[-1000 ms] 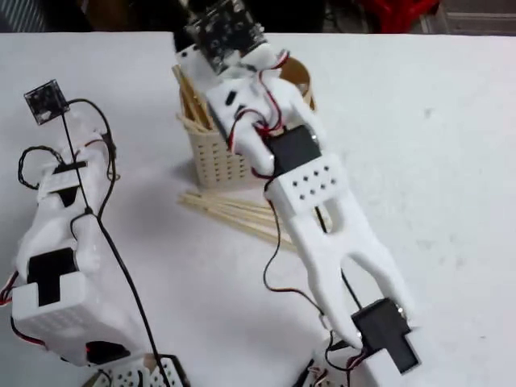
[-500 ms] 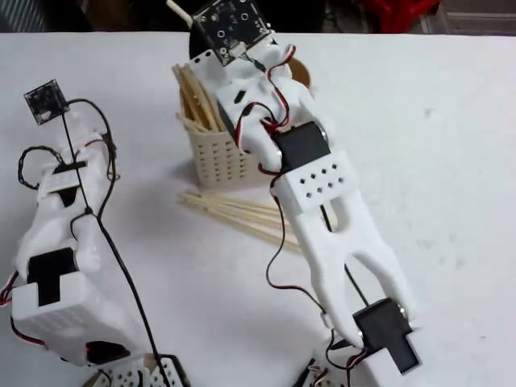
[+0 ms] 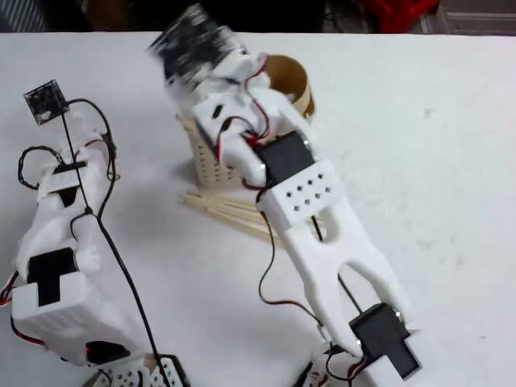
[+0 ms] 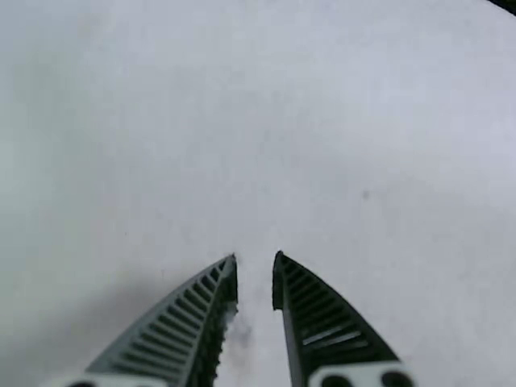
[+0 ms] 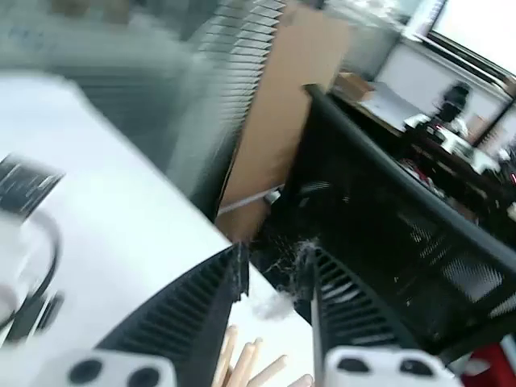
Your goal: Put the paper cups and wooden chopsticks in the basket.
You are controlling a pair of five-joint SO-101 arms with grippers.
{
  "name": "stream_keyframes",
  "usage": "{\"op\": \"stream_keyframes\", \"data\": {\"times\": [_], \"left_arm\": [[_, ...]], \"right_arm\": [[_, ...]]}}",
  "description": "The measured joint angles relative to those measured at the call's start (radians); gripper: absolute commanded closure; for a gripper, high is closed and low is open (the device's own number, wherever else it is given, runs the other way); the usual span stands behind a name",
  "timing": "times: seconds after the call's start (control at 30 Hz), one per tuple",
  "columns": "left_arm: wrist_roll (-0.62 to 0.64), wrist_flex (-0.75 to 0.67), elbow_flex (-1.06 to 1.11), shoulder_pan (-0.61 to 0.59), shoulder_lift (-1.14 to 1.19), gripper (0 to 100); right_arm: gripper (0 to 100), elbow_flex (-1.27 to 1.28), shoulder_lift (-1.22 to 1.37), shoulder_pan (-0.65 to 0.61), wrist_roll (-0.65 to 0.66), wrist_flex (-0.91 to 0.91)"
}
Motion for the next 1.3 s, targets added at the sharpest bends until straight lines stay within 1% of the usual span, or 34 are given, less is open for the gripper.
{"op": "stream_keyframes", "data": {"times": [0.07, 0.13, 0.27, 0.37, 0.5, 0.53, 0.63, 0.77, 0.93, 1.07, 1.13, 1.17, 1.27, 1.3], "left_arm": [[0.000, 0.000, 0.000, 0.000, 0.000, 91], [0.000, 0.000, 0.000, 0.000, 0.000, 91], [0.000, 0.000, 0.000, 0.000, 0.000, 91], [0.000, 0.000, 0.000, 0.000, 0.000, 91], [0.000, 0.000, 0.000, 0.000, 0.000, 91], [0.000, 0.000, 0.000, 0.000, 0.000, 91], [0.000, 0.000, 0.000, 0.000, 0.000, 91], [0.000, 0.000, 0.000, 0.000, 0.000, 91], [0.000, 0.000, 0.000, 0.000, 0.000, 91], [0.000, 0.000, 0.000, 0.000, 0.000, 91], [0.000, 0.000, 0.000, 0.000, 0.000, 91], [0.000, 0.000, 0.000, 0.000, 0.000, 91], [0.000, 0.000, 0.000, 0.000, 0.000, 91], [0.000, 0.000, 0.000, 0.000, 0.000, 91]], "right_arm": [[88.7, -0.011, -0.037, -0.015, 0.061, 0.071], [88.9, -0.015, -0.078, -0.028, 0.087, 0.146], [88.9, -0.017, -0.192, -0.025, 0.098, 0.272], [88.7, -0.017, -0.272, -0.031, 0.100, 0.321], [88.5, -0.018, -0.316, -0.029, 0.106, 0.427], [87.8, -0.018, -0.318, -0.029, 0.107, 0.471], [80.7, 0.002, -0.307, -0.031, 0.112, 0.557], [73.8, 0.061, -0.250, -0.029, 0.146, 0.559], [73.7, 0.107, -0.216, -0.017, 0.155, 0.454], [73.8, 0.135, -0.172, 0.021, 0.155, 0.347], [75.7, 0.135, -0.158, 0.043, 0.155, 0.315], [79.1, 0.135, -0.150, 0.052, 0.155, 0.305], [95.8, 0.135, -0.146, 0.071, 0.155, 0.301], [99.4, 0.135, -0.146, 0.071, 0.155, 0.301]]}}
